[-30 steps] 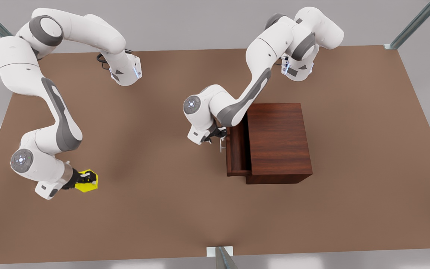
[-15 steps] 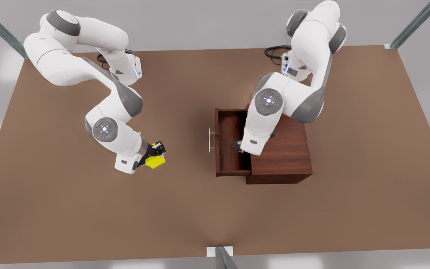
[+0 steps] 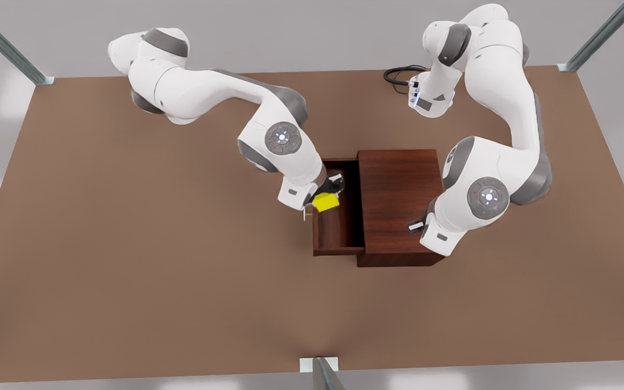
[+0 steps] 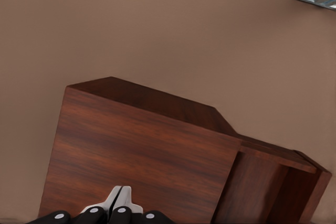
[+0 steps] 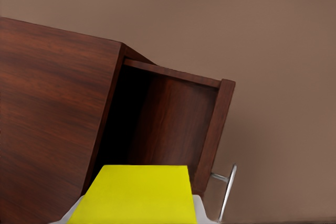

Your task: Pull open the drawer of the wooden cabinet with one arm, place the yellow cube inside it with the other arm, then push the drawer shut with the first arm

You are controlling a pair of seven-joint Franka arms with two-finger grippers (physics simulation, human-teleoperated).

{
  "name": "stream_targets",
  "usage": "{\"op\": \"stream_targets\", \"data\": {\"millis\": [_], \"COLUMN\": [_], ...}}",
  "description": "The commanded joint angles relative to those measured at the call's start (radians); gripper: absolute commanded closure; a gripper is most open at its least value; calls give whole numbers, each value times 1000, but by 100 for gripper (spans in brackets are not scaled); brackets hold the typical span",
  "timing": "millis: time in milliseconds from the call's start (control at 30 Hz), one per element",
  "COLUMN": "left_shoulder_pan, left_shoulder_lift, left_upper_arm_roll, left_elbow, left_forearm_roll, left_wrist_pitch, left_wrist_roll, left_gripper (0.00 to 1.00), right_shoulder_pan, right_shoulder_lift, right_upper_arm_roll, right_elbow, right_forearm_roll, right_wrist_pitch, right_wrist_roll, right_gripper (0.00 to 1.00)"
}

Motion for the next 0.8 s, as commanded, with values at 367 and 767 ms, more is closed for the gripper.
{"op": "stream_targets", "data": {"millis": [367, 767], "left_shoulder_pan": [7, -45], "left_shoulder_lift": [-1, 0], "left_upper_arm_roll": [1, -2], "left_elbow": [-1, -3], "left_forearm_roll": [-63, -209], "left_wrist_pitch": [36, 145], "left_wrist_roll": [-441, -860], "left_gripper": [79, 79], "right_shoulder_pan": [112, -183], "right_shoulder_lift": [45, -139], "right_upper_arm_roll": [-98, -95], "right_elbow": [5, -103], "right_forearm_roll": [-3, -11], "right_wrist_pitch": [85, -62], "right_wrist_roll": [546, 282], "right_gripper": [30, 0]}}
